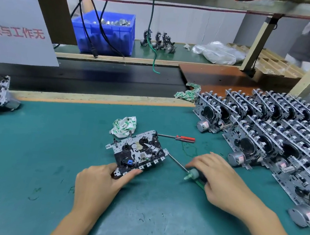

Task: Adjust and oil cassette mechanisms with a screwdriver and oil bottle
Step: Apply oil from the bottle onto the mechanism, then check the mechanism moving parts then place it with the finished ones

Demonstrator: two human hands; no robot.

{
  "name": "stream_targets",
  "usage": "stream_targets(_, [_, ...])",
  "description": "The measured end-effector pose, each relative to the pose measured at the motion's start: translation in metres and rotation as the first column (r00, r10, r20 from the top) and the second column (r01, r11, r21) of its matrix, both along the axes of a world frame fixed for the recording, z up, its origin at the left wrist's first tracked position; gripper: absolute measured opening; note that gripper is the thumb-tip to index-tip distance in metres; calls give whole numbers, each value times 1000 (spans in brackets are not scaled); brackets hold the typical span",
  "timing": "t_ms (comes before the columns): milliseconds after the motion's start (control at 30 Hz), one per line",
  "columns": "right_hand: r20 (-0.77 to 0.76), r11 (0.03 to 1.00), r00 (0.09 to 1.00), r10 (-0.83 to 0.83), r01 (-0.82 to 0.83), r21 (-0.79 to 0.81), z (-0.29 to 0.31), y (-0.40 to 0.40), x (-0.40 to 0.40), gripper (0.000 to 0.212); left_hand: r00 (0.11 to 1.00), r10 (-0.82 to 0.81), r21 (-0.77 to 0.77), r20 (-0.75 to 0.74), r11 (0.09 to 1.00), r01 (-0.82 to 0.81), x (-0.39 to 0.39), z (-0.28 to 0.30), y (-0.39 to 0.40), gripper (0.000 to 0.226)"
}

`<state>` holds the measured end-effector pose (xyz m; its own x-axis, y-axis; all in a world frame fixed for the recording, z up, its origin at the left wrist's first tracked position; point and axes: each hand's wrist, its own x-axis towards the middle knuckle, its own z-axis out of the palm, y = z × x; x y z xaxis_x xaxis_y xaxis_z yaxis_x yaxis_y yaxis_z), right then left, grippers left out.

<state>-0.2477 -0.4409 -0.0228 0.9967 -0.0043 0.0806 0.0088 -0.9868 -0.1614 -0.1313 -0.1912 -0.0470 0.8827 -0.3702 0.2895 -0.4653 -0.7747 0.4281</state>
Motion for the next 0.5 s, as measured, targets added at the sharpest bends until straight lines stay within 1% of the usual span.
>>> stream_targets(33, [32, 999, 999, -14, 12, 52, 1, -2, 1, 56, 1000, -1, -3, 4, 1000, 1, 0, 0, 0, 101])
stream_targets(67, [83, 988, 995, -55, 42, 151, 4, -4, 3, 51, 1000, -1, -6, 5, 1000, 1, 0, 0, 0, 100])
stream_targets(100, [132, 957, 985, -107, 67, 281, 7, -6, 6, 49, 1000, 3, -1, 0, 1000, -3, 0, 0, 0, 100])
stream_targets(133, [183, 902, 969, -168, 76, 426, 9, -8, 9, 50, 1000, 8, 9, -8, 1000, -8, -1, 0, 0, 100])
stream_targets(167, [221, 816, 945, -240, 73, 573, 10, -10, 14, 52, 1000, 10, 17, -12, 1000, -10, -1, 0, -1, 101])
stream_targets(200, [229, 708, 924, -307, 61, 704, 9, -11, 20, 53, 1000, 10, 17, -14, 1000, -10, -1, 0, -1, 101])
stream_targets(233, [213, 607, 908, -360, 55, 793, 8, -12, 28, 52, 1000, 12, 12, -17, 1000, -11, -1, 0, -1, 100])
stream_targets(300, [166, 490, 887, -431, 76, 868, 2, -14, 43, 49, 999, 18, 20, -31, 1000, -17, -1, 0, -1, 103])
stream_targets(367, [116, 383, 884, -454, 76, 920, -6, -14, 51, 49, 999, 23, 34, -25, 999, -22, -1, -1, 0, 105])
stream_targets(400, [120, 349, 872, -475, 61, 935, -9, -12, 52, 51, 1000, 23, 35, -18, 999, -23, -1, -1, 0, 105])
stream_targets(433, [181, 375, 829, -529, 37, 926, -11, -9, 50, 53, 1000, 24, 34, -13, 999, -23, -1, -1, 0, 104])
stream_targets(467, [312, 467, 745, -590, -1, 884, -11, -4, 46, 53, 1000, 22, 30, -12, 999, -21, -2, 0, 0, 103])
stream_targets(500, [489, 597, 633, -600, -52, 800, -9, 0, 41, 47, 1000, 20, 23, -14, 1000, -19, -2, 0, 0, 101])
